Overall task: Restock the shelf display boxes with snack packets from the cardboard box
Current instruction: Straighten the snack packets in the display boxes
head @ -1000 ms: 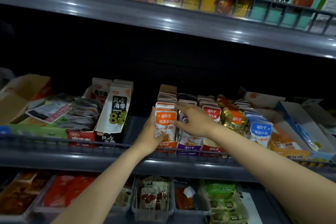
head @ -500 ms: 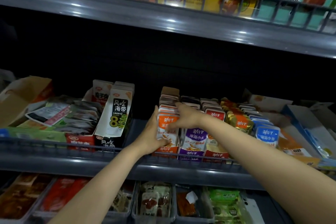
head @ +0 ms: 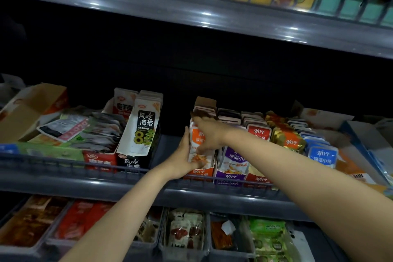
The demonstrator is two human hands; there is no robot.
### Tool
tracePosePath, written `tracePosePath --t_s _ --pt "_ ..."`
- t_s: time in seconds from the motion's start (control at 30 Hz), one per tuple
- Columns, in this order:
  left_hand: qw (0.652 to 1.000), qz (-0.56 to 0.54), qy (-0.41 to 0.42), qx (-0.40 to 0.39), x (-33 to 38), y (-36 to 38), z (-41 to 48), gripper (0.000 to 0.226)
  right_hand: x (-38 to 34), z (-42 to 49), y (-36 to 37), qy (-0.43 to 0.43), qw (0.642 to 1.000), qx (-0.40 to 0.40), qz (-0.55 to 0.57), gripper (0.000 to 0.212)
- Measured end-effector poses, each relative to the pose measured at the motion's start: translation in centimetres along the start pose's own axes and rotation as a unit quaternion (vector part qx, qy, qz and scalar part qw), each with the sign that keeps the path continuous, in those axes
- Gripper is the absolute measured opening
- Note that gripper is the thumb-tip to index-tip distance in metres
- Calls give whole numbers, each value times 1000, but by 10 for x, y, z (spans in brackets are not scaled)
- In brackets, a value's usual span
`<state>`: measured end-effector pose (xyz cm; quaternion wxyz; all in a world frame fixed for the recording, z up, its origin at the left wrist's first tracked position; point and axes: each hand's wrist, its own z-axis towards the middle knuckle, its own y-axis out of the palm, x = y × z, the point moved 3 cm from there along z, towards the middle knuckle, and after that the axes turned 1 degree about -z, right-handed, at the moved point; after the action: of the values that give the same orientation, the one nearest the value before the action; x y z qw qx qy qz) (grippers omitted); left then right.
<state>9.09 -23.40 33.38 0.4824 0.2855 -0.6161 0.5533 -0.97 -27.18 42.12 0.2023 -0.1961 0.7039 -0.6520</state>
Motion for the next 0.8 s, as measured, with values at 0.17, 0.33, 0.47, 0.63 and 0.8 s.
tracePosePath --t_s 0.17,0.33,0.47,0.63,0.8 --pt "1000 10 3 12 -1 -1 -1 113 1 -3 -2 -28 1000 12 -5 104" --pt "1000 7 -3 23 -1 -2 -2 110 6 2 -5 -28 999 -6 46 103" --pt "999 7 2 41 2 -2 -5 108 15 1 -13 -23 986 -22 164 93" --pt "996 5 7 90 14 -5 -17 105 36 -32 -37 7 965 51 256 69" --pt "961 164 115 191 51 4 -40 98 62 -92 -41 78 901 188 383 60"
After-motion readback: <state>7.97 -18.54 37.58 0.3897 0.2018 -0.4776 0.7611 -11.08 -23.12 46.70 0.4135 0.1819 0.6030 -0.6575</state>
